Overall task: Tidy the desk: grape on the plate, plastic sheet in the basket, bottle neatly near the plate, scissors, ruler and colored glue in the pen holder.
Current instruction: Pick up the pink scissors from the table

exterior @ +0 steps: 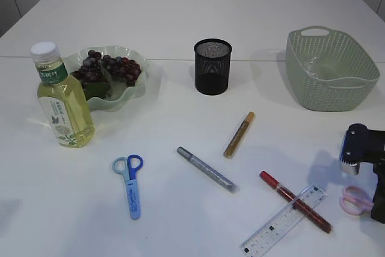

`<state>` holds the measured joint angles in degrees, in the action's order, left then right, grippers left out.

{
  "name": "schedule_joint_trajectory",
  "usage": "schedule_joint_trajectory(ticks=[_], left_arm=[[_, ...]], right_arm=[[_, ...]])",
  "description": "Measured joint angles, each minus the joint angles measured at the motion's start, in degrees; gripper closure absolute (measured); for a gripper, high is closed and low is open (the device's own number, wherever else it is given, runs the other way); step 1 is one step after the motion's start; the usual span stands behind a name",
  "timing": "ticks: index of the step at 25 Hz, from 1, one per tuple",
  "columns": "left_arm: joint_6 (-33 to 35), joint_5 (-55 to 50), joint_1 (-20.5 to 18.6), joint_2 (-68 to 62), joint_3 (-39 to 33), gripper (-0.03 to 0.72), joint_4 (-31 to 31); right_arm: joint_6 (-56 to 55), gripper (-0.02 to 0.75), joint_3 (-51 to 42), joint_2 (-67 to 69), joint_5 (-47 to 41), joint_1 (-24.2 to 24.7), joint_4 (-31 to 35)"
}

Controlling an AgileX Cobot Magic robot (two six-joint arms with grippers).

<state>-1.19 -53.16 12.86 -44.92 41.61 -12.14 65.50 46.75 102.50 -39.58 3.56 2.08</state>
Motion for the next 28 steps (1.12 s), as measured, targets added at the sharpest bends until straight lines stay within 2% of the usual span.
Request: schedule_joint_trajectory(ticks=[17, 28], left_arm=[[0.0, -0.7, 0.0, 0.0, 0.0, 0.219, -0.2], [0.0, -2.0, 0.0, 0.0, 0.0, 0.219, -0.5]], right_arm=[[-36.7, 0.552, 0.0, 0.0, -2.5, 0.0, 1.8], [-41.7, 0.552, 1.1, 0.2, -6.3, 0.0, 11.5]])
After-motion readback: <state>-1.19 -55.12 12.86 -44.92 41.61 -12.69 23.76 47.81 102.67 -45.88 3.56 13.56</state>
